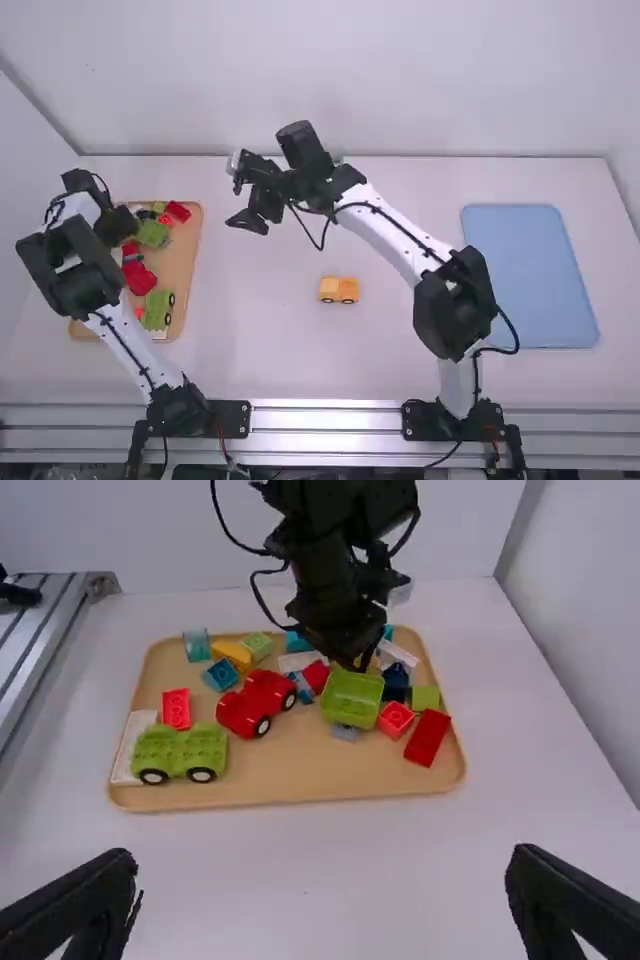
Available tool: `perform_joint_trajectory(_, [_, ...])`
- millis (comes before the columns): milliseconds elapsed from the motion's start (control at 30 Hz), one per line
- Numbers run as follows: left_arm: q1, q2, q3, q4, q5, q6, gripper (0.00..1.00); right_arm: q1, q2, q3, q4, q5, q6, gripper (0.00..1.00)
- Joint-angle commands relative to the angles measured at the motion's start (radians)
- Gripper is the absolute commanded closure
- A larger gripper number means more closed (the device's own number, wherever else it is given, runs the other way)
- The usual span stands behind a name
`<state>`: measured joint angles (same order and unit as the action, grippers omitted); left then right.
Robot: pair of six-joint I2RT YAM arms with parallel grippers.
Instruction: Assemble lego blocks to make yellow taxi
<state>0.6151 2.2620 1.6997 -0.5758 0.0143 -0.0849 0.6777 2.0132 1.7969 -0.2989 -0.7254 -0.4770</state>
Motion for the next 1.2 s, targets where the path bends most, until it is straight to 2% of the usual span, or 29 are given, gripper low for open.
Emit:
perform_joint_trajectory(0, [0.000,0.003,-0.019,0.013,0.005,0.003,0.62,-0.003,0.016,0.021,-0.001,-0.002,0.002,0.01])
perform_joint_trajectory(100, [0.000,0.003,-0.025,0.008,0.004,0.003,0.64,-0.003,0.016,0.021,-0.006,-0.002,0.002,0.02])
perform_joint_trajectory(267, [0.000,0.003,-0.026,0.002,0.004,0.006,0.76,-0.005,0.016,0.021,-0.016,-0.003,0.002,0.02])
perform_joint_trajectory(333, [0.000,0.003,-0.015,0.000,0.005,0.003,0.78,-0.006,0.016,0.021,-0.020,-0.002,0.002,0.02])
perform_joint_trajectory(367, [0.000,-0.002,-0.007,-0.008,0.014,0.000,0.83,-0.006,0.016,0.021,-0.021,-0.003,0.002,0.01])
perform_joint_trajectory(433, [0.001,-0.013,-0.003,-0.017,0.029,-0.001,0.83,-0.006,0.016,0.021,-0.023,-0.002,0.002,0.01])
perform_joint_trajectory(500, [0.010,-0.066,-0.005,-0.041,0.081,-0.001,0.83,-0.022,0.016,0.021,-0.019,-0.003,0.055,0.02])
perform_joint_trajectory(533, [0.010,-0.088,-0.005,-0.047,0.098,-0.002,0.89,-0.029,0.016,0.021,-0.016,-0.005,0.075,0.02])
perform_joint_trajectory(567, [0.007,-0.111,-0.007,-0.051,0.117,0.000,0.90,-0.037,0.016,0.021,-0.016,-0.008,0.087,0.02])
perform_joint_trajectory(600, [0.005,-0.156,-0.015,-0.054,0.129,-0.001,0.97,-0.051,0.016,0.021,-0.019,-0.011,0.088,0.02])
perform_joint_trajectory(667, [0.000,-0.212,-0.040,-0.048,0.127,-0.003,0.98,-0.065,0.016,0.021,-0.023,-0.030,0.088,0.02])
perform_joint_trajectory(767, [-0.030,-0.423,-0.209,0.040,0.151,0.028,0.98,-0.108,0.016,0.021,-0.028,-0.136,0.087,0.02])
perform_joint_trajectory(833, [-0.048,-0.505,-0.292,0.096,0.219,0.069,0.98,-0.119,0.016,0.021,-0.028,-0.161,0.086,0.02])
perform_joint_trajectory(900, [-0.085,-0.638,-0.451,0.238,0.416,0.146,0.95,-0.137,0.016,0.021,-0.027,-0.202,0.083,0.02])
perform_joint_trajectory(1000, [-0.164,-0.834,-0.705,0.459,0.809,0.377,0.90,-0.157,0.016,0.021,-0.028,-0.296,0.033,0.01])
perform_joint_trajectory(1033, [-0.191,-0.882,-0.767,0.513,0.884,0.419,0.90,-0.163,0.016,0.021,-0.031,-0.333,0.019,0.02])
perform_joint_trajectory(1067, [-0.191,-0.882,-0.767,0.513,0.884,0.419,0.90,-0.163,0.016,0.021,-0.031,-0.333,0.019,0.02])
perform_joint_trajectory(1100, [-0.242,-0.961,-0.873,0.629,0.979,0.422,0.90,-0.171,0.016,0.021,-0.041,-0.402,-0.004,0.02])
perform_joint_trajectory(1133, [-0.260,-0.985,-0.908,0.678,0.998,0.409,0.91,-0.175,0.016,0.021,-0.050,-0.431,-0.024,0.02])
perform_joint_trajectory(1167, [-0.297,-1.028,-0.978,0.794,1.030,0.347,0.92,-0.186,0.016,0.021,-0.086,-0.496,-0.085,0.02])
